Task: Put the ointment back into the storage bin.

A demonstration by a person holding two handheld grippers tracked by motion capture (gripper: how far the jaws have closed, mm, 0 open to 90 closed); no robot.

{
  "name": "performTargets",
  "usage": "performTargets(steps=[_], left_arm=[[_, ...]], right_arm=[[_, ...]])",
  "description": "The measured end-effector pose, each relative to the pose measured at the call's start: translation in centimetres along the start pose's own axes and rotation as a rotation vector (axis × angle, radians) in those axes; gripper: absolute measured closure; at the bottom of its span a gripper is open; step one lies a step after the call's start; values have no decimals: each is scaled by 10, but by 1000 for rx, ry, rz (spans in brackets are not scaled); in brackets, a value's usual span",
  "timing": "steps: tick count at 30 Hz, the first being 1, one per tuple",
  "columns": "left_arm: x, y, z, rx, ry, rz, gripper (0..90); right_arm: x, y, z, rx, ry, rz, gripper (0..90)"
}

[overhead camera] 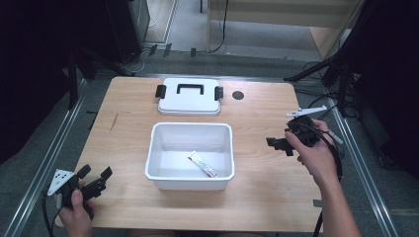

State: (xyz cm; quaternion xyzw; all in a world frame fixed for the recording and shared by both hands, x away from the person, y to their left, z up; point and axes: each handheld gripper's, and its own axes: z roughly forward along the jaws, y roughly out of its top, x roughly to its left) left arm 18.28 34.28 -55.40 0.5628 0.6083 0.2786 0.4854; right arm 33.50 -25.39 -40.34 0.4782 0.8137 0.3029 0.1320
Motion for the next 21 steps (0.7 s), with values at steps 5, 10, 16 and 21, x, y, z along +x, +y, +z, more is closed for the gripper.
performTargets(steps=[5,10,16,21], left_arm=[[0,0,0,0,0,0,139],[0,0,0,0,0,-2,139],[0,0,0,0,1,-2,139],[0,0,0,-1,1,-3,139]], right_arm=[[-10,-17,1,-48,-22,34,234],[-20,-43,8,-104,-47,77,234],[-29,-69,18,-117,-55,115,238],[-32,-88,23,-145,-61,127,245]])
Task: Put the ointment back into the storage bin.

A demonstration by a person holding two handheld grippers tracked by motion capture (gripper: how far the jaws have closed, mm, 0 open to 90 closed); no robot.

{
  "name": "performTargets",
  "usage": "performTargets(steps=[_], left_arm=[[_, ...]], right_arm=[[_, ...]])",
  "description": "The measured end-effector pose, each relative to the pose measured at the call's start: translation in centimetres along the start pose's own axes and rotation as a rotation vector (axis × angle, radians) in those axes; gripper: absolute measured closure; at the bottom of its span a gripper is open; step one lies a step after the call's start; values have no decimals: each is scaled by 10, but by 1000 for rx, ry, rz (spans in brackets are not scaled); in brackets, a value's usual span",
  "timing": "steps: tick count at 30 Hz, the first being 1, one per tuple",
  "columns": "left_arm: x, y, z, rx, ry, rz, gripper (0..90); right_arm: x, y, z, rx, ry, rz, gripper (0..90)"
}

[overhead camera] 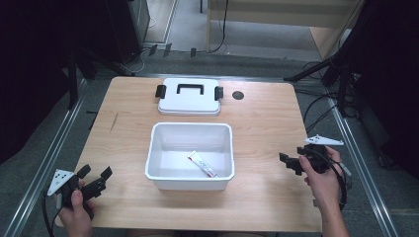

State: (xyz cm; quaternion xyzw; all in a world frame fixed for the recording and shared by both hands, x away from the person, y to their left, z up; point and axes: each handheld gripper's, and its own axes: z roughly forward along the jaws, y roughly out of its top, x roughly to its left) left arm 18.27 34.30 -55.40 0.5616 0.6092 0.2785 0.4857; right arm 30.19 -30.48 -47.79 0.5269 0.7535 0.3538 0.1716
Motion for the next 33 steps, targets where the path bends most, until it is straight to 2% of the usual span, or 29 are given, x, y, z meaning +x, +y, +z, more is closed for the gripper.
performTargets(steps=[1,4,5,12,16,17,19,26,33], left_arm=[[0,0,0,0,0,0,139],[0,0,0,-1,0,0,139],[0,0,0,-1,0,0,139],[0,0,0,0,1,1,139],[0,0,0,-2,1,2,140],[0,0,0,-1,2,2,139],[0,0,-1,-1,2,2,140],[0,0,-1,1,1,1,139],[-1,0,-1,1,2,3,139]], right_arm=[[0,0,0,0,0,0,245],[-5,-16,0,-43,-10,11,264],[-5,-16,0,-43,-10,11,264],[-12,-46,-1,-84,-24,21,263],[-15,-58,-3,-109,-38,28,262],[-16,-64,-4,-123,-53,29,259],[-17,-66,-4,-128,-56,31,256],[-24,-89,-14,-195,-71,74,242],[-27,-104,-25,-238,-77,85,241]])
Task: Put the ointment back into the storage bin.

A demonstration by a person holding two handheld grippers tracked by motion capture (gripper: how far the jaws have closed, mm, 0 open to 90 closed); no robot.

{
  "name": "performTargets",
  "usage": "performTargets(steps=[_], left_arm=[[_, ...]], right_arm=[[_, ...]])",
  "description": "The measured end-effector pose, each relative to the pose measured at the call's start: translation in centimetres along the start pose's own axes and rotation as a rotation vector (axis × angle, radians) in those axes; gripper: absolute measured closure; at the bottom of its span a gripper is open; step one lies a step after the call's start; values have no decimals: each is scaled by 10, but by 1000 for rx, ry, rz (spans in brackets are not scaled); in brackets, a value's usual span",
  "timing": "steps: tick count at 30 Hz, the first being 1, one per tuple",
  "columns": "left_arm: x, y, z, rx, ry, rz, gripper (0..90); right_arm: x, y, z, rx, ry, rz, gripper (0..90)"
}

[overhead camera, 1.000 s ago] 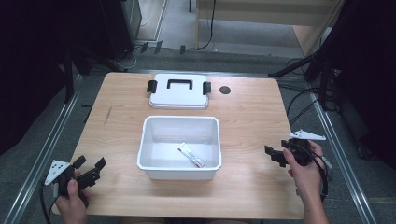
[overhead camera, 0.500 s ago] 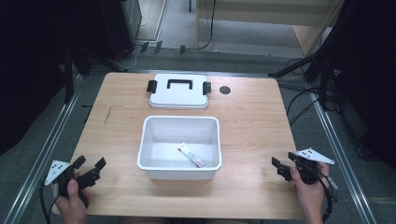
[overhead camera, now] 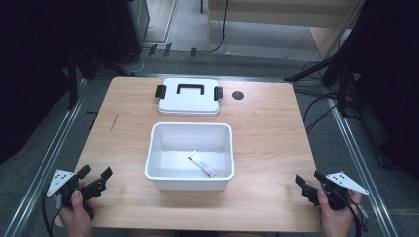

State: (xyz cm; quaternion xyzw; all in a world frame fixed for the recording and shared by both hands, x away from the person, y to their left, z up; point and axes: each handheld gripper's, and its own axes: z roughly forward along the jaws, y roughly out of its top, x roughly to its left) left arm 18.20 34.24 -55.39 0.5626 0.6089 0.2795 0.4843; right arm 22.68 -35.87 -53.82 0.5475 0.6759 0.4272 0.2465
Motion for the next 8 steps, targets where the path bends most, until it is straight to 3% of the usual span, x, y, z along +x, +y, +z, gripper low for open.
performTargets(steps=[8], left_arm=[[0,0,0,3,2,1,140]], right_arm=[[-1,1,-8,-15,-3,14,236]])
